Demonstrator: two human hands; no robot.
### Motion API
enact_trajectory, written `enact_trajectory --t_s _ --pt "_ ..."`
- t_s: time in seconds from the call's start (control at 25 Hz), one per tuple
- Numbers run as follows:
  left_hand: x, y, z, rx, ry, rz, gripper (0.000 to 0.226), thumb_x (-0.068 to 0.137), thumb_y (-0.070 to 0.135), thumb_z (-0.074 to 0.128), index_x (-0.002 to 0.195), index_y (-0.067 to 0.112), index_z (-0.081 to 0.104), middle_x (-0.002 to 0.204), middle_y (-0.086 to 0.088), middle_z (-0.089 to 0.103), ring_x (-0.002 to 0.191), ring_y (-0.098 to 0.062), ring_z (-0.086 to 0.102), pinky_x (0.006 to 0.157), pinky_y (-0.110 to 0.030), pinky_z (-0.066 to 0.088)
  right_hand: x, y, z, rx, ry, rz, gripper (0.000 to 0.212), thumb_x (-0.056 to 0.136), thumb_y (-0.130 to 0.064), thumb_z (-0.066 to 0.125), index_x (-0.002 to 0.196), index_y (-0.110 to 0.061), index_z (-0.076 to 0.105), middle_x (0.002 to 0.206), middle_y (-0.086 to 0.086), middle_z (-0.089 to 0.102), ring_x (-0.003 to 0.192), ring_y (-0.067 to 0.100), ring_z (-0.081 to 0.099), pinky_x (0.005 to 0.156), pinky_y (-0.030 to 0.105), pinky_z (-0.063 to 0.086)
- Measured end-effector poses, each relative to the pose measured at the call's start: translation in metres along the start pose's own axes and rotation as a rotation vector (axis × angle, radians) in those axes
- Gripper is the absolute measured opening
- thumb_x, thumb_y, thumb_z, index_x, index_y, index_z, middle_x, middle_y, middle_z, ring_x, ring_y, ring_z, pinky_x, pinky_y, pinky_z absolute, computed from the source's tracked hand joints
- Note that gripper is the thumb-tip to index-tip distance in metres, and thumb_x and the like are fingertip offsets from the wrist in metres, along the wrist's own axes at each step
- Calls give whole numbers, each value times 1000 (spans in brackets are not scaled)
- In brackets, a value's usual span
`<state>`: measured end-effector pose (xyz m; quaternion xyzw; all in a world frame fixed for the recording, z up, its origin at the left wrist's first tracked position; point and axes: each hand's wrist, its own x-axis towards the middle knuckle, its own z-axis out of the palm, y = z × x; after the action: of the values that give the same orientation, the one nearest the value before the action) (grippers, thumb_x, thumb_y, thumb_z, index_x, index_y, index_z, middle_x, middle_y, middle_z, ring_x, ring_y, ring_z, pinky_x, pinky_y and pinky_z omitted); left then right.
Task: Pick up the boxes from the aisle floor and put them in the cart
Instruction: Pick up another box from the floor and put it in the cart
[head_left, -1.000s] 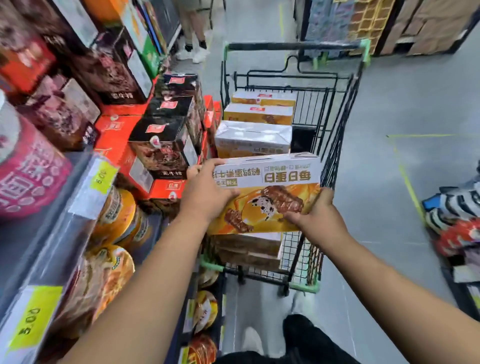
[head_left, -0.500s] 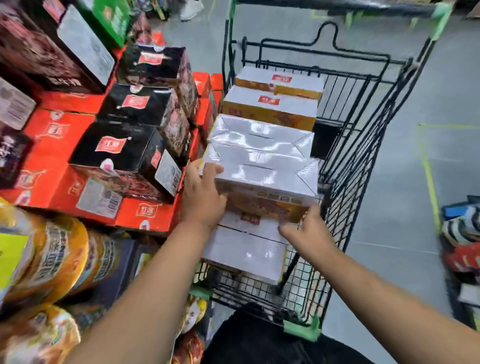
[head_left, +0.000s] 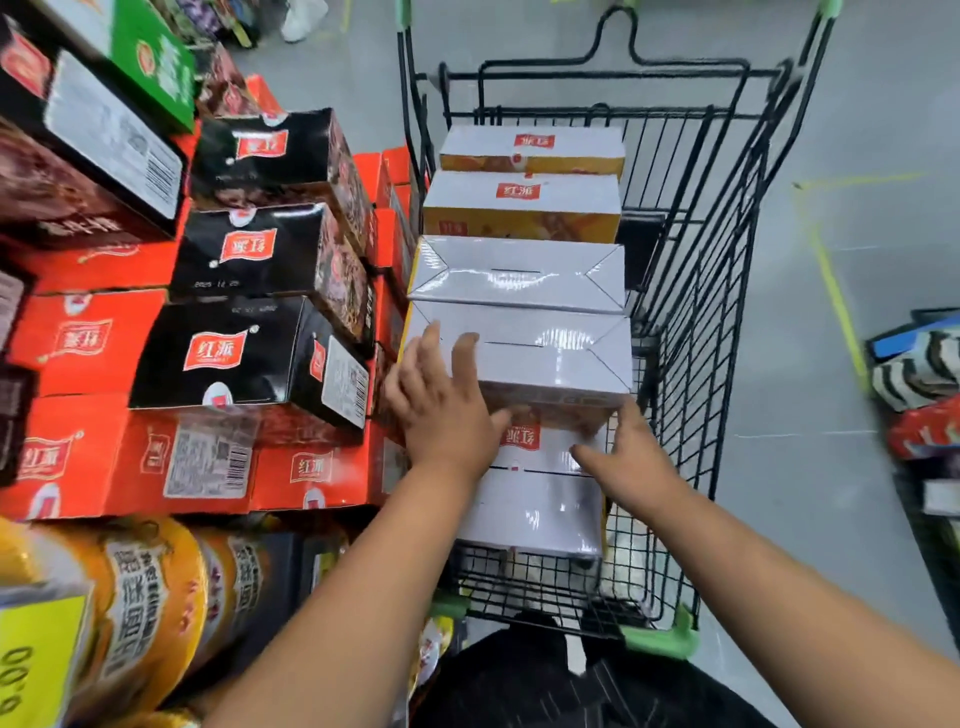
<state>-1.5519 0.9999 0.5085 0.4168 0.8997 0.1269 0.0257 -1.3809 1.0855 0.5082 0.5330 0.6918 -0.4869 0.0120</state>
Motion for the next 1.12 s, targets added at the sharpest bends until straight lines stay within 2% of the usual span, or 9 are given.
enact_trajectory --t_s 0.12,0.2,0.28,0.4,0.56,0.72,0.88,1.12 --pt "10 24 -10 -28 -104 130 81 74 80 47 135 31 24 153 -4 16 140 -24 7 113 -46 -1 -7 0 -9 -9 40 1 80 84 -25 68 150 -17 23 149 9 37 135 24 38 103 26 31" --pt "17 45 -16 -72 -134 227 81 79 81 26 139 27 33 153 -2 23 143 -28 14 115 -45 3 -17 4 -23 -6 110 19 89 85 -31 68 154 -19 14 158 8 23 143 22 27 111 29 25" --pt "16 71 -21 -112 -143 330 83 80 76 15 141 25 39 154 -1 29 144 -25 20 117 -42 8 -32 14 -41 16 210 9 90 84 -35 70 154 -22 16 158 6 23 143 21 26 111 29 25" --pt "5 116 -23 -140 -148 515 75 85 69 19 139 22 43 150 -3 38 140 -23 29 115 -40 17 -61 34 -71 46 350 5 90 79 -40 73 152 -25 22 154 7 28 140 23 31 111 31 26" --pt "-24 188 -22 -218 -169 784 63 90 59 33 129 15 55 137 -7 53 129 -28 46 107 -43 32 -113 78 -118 94 559 64 89 78 -39 74 150 -20 26 153 10 30 141 25 28 115 36 25" --pt "-74 265 -20 -290 -194 1003 57 91 54 40 124 11 57 128 -9 58 122 -30 52 103 -44 38 -178 132 -154 162 737 142 88 78 -40 75 150 -22 27 152 7 31 140 24 30 114 34 26" --pt "-165 346 -21 -357 -269 1160 61 90 56 40 130 10 52 127 -9 57 118 -30 53 98 -43 38 -265 205 -186 252 904 208 90 78 -42 75 151 -28 23 155 5 26 142 22 28 114 30 25" --pt "-332 455 -26 -435 -430 1398 67 89 59 37 139 14 43 135 -5 52 125 -22 46 103 -35 35 -424 326 -214 387 1083 345 89 82 -43 72 152 -35 16 158 -2 21 143 16 24 103 22 24"
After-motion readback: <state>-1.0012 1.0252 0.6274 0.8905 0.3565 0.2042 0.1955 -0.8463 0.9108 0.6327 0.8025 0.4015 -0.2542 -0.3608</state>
